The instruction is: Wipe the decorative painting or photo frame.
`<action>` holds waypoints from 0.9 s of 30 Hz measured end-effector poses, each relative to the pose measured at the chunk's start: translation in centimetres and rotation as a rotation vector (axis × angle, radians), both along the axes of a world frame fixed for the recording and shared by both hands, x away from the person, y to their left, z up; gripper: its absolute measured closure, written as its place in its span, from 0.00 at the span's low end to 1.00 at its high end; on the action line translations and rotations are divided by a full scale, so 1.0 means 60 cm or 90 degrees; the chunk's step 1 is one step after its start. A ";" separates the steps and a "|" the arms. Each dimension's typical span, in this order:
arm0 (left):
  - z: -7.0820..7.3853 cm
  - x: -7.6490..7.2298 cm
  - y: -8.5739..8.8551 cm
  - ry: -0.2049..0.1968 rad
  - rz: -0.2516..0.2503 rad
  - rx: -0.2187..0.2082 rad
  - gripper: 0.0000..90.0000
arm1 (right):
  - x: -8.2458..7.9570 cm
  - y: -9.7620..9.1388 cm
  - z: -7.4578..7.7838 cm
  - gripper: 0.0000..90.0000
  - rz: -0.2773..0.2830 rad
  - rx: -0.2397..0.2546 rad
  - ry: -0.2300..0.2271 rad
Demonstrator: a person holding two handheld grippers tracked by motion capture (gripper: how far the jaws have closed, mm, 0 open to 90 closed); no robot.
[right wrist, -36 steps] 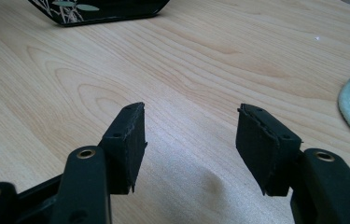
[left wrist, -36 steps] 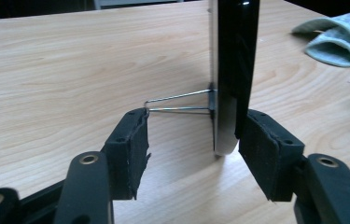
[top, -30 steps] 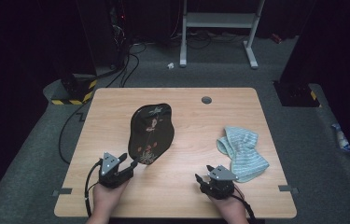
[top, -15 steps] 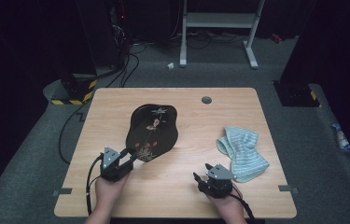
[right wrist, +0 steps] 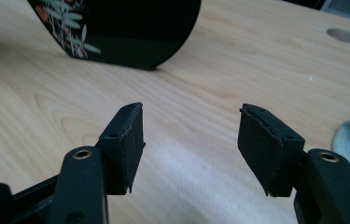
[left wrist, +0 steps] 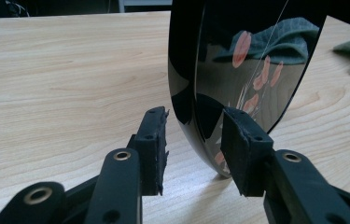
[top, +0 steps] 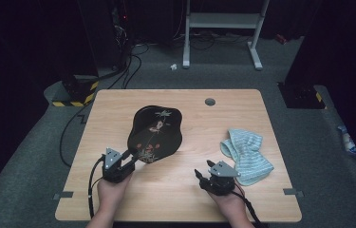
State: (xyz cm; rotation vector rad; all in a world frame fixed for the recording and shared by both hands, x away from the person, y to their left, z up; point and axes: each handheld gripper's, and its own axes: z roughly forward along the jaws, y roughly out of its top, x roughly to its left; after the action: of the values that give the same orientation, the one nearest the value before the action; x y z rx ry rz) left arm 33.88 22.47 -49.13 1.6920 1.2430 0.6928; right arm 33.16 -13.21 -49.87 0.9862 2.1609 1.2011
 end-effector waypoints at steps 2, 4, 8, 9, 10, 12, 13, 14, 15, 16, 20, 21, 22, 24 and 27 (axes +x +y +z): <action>0.002 0.001 0.000 0.004 0.000 0.002 0.67 | 0.008 0.003 0.008 0.44 0.002 0.006 -0.003; 0.005 0.002 -0.001 0.004 -0.001 -0.002 0.67 | 0.019 0.008 0.015 0.44 0.003 0.014 -0.006; 0.009 0.005 -0.006 0.000 -0.005 0.005 0.69 | 0.041 0.018 0.023 0.44 0.005 0.025 -0.009; 0.009 0.006 -0.005 0.000 -0.005 0.002 0.69 | 0.048 0.021 0.026 0.44 0.004 0.029 -0.009; 0.009 0.006 -0.005 0.000 -0.005 0.002 0.69 | 0.053 0.024 0.028 0.44 0.003 0.031 -0.009; 0.010 0.008 -0.005 -0.005 -0.003 0.003 0.70 | 0.063 0.031 0.031 0.44 0.004 0.031 -0.012; 0.010 0.008 -0.005 -0.007 -0.003 0.006 0.70 | 0.068 0.035 0.032 0.44 0.005 0.032 -0.014; 0.010 0.009 -0.005 -0.009 -0.003 0.007 0.70 | 0.073 0.039 0.033 0.44 0.005 0.032 -0.014; 0.010 0.009 -0.005 -0.011 -0.002 0.008 0.70 | 0.078 0.043 0.034 0.44 0.005 0.032 -0.014; 0.010 0.010 -0.004 -0.012 -0.001 0.008 0.71 | 0.083 0.047 0.035 0.43 0.005 0.032 -0.014; 0.009 0.015 -0.001 -0.011 0.005 0.001 0.71 | 0.097 0.067 0.039 0.44 0.014 0.036 -0.021; 0.009 0.016 0.000 -0.011 0.006 -0.001 0.71 | 0.100 0.072 0.039 0.44 0.015 0.035 -0.020; 0.009 0.018 0.001 -0.010 0.007 0.003 0.71 | 0.105 0.077 0.038 0.44 0.016 0.036 -0.020; 0.008 0.022 0.002 -0.010 0.007 0.001 0.71 | 0.116 0.089 0.035 0.44 0.017 0.032 -0.020; 0.006 0.028 0.004 -0.006 0.008 0.003 0.71 | 0.131 0.100 0.030 0.44 0.012 0.034 -0.019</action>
State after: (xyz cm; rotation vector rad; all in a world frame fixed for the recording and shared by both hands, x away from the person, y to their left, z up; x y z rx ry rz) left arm 35.57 22.72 -48.76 1.6838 1.2474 0.7117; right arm 41.05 -7.21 -48.04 0.9649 2.1299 1.2805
